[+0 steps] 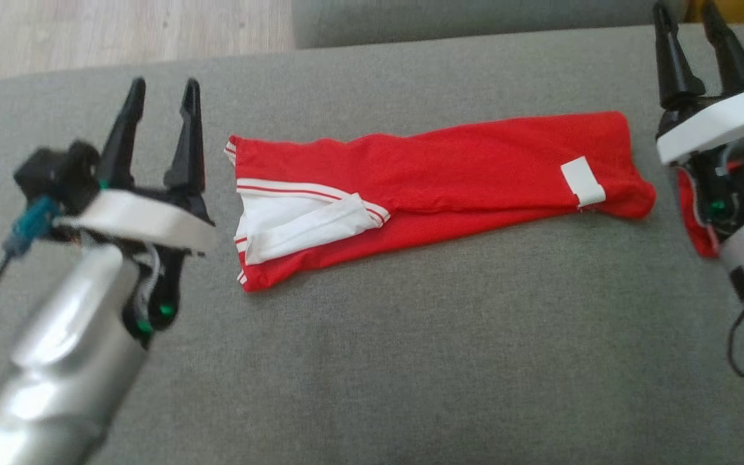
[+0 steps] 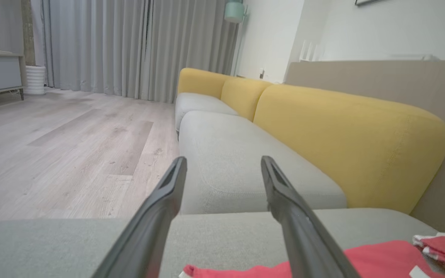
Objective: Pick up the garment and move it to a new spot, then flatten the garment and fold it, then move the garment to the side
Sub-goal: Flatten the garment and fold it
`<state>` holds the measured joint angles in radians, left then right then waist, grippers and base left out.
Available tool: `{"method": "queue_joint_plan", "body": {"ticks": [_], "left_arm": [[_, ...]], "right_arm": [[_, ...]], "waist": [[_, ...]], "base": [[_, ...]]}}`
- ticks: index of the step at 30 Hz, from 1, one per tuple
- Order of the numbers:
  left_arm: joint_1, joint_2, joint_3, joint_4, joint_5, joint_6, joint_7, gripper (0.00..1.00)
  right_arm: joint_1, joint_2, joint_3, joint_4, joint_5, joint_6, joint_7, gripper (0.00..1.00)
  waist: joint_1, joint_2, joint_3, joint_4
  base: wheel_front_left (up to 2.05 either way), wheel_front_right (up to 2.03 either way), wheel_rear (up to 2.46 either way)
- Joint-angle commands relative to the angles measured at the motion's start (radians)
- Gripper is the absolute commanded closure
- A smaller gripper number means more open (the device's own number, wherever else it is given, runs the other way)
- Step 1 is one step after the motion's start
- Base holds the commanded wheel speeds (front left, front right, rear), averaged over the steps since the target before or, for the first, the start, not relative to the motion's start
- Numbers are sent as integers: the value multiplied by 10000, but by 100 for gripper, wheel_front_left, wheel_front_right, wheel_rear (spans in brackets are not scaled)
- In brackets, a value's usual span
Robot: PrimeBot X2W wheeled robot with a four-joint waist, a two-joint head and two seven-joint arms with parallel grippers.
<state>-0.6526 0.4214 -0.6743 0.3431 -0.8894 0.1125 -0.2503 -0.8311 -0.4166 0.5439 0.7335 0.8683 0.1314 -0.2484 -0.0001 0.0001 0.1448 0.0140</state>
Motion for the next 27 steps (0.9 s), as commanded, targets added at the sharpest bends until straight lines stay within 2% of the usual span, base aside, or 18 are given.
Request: {"method": "queue_joint_plan", "body": {"ticks": [1, 7, 11, 14, 20, 27], "left_arm": [[-80, 137, 702, -407, 175, 81, -106, 0], [1703, -685, 2158, -840, 1600, 55, -111, 0], [2807, -1427, 3126, -909, 2654, -250, -112, 0], [3533, -2009, 3791, -883, 3368, -558, -113, 0], [4297, -3019, 5080, -851, 4424, -1291, -113, 0], [4139, -3488, 5784, -712, 5268, -1921, -114, 0]], "right_arm": [[225, 92, -234, -337, -191, -7, -111, 0], [2030, 1430, -2476, -1702, -2428, -7, -130, 0], [3563, 2470, -3473, -2298, -3702, -7, -131, 0], [4412, 2975, -3852, -2556, -4530, -7, -132, 0], [5278, 3456, -4427, -3113, -5345, -7, -132, 0], [5182, 3601, -4691, -3185, -5797, -7, -133, 0]], "waist": [[1, -1, -122, -16], [1, -1, -375, -55], [1, -1, -477, -49], [1, -1, -496, -49], [1, -1, -439, -18], [1, -1, -146, 110]], "base": [[0, 0, 0], [0, 0, 0], [0, 0, 0], [0, 0, 0], [0, 0, 0], [0, 0, 0]]}}
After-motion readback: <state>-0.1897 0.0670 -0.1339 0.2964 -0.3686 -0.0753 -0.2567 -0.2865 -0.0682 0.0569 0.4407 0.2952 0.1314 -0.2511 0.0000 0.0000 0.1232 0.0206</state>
